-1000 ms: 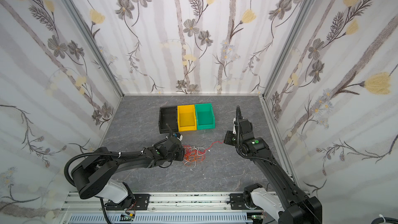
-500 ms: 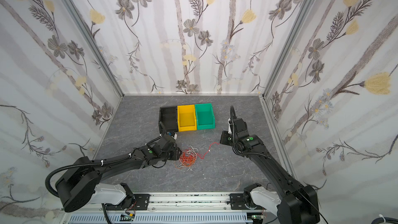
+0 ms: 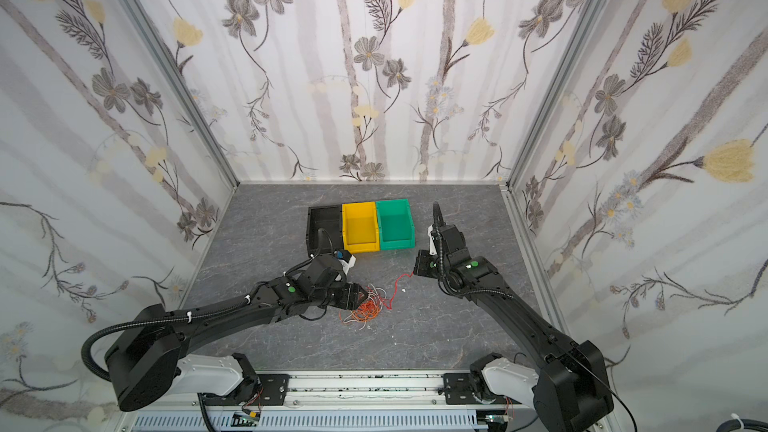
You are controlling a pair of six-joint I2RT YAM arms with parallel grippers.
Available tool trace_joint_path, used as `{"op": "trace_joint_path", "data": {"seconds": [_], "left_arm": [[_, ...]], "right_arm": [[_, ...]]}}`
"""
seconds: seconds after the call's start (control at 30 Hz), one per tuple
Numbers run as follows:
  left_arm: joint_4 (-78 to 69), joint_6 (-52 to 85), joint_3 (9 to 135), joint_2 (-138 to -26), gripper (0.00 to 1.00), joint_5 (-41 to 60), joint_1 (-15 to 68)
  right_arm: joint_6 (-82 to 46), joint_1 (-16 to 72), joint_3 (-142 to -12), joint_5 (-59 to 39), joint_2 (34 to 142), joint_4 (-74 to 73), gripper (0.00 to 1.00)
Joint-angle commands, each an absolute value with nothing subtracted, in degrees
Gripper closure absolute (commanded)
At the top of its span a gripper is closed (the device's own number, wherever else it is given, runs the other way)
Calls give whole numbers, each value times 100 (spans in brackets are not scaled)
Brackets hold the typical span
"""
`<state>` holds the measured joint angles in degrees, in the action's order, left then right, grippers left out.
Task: Untangle the cables
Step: 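Pull the red wire from the tangle with the right gripper while the left holds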
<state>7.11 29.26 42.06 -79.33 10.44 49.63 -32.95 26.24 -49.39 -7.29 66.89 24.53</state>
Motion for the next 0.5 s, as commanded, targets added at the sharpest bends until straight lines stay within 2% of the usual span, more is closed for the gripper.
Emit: {"op": "trace_joint_path", "data": {"seconds": [0.0, 0.2, 0.37, 0.47], "left_arm": [[409, 2759, 4394, -8335, 30, 1188, 5115], [570, 2661, 4693, -9039, 33, 810, 5335], [526, 2703, 4530, -9115, 44, 493, 5284], [444, 2790, 4377, -9139, 56, 466, 5193]], "right_arm": [[-3415, 2623, -5055, -979, 6610, 2297, 100], [-3558, 2607, -5149, -1242, 6390, 2232, 100], [-3560, 2459, -5241, -1265, 6105, 2292, 100], [-3497, 2244, -5308, -1355, 5930, 2422, 100]]}}
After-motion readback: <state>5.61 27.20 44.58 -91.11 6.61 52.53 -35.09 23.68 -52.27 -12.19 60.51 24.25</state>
